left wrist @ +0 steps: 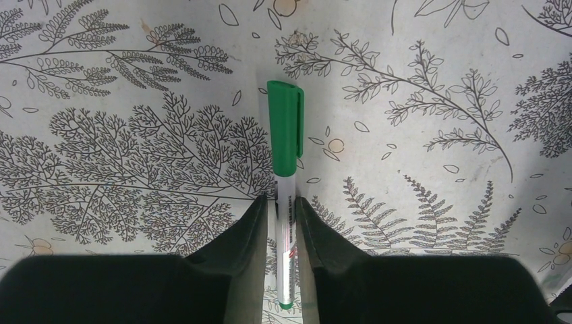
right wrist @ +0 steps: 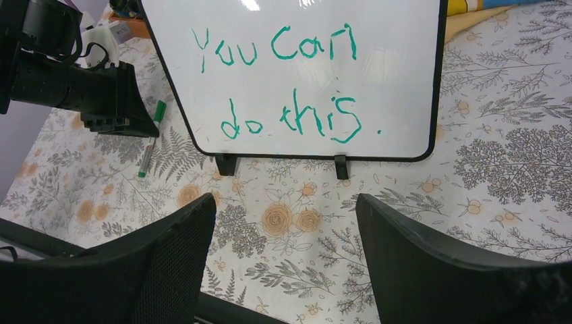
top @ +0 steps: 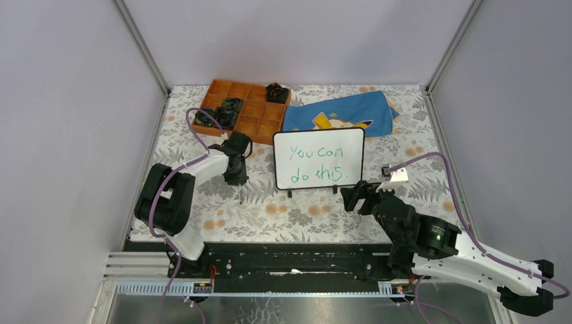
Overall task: Write a sentence on the whiteboard
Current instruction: Place the whiteboard marker at the center of the board.
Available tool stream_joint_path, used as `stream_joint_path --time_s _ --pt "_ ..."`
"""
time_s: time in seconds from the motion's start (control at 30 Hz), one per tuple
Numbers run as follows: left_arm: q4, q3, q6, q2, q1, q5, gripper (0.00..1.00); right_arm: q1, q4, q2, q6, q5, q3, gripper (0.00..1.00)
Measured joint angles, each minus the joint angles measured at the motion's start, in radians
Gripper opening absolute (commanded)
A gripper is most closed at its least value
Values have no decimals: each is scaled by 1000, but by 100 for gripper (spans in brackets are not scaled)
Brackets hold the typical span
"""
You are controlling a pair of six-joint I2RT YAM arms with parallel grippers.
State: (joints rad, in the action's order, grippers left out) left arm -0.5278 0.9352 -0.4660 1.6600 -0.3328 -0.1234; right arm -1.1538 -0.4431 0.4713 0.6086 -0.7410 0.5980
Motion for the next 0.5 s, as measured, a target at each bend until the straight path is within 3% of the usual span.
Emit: stream_joint_path --time_s 0.5 --pt "1 0 0 0 0 3 32 0 -27 2 19 0 7 81"
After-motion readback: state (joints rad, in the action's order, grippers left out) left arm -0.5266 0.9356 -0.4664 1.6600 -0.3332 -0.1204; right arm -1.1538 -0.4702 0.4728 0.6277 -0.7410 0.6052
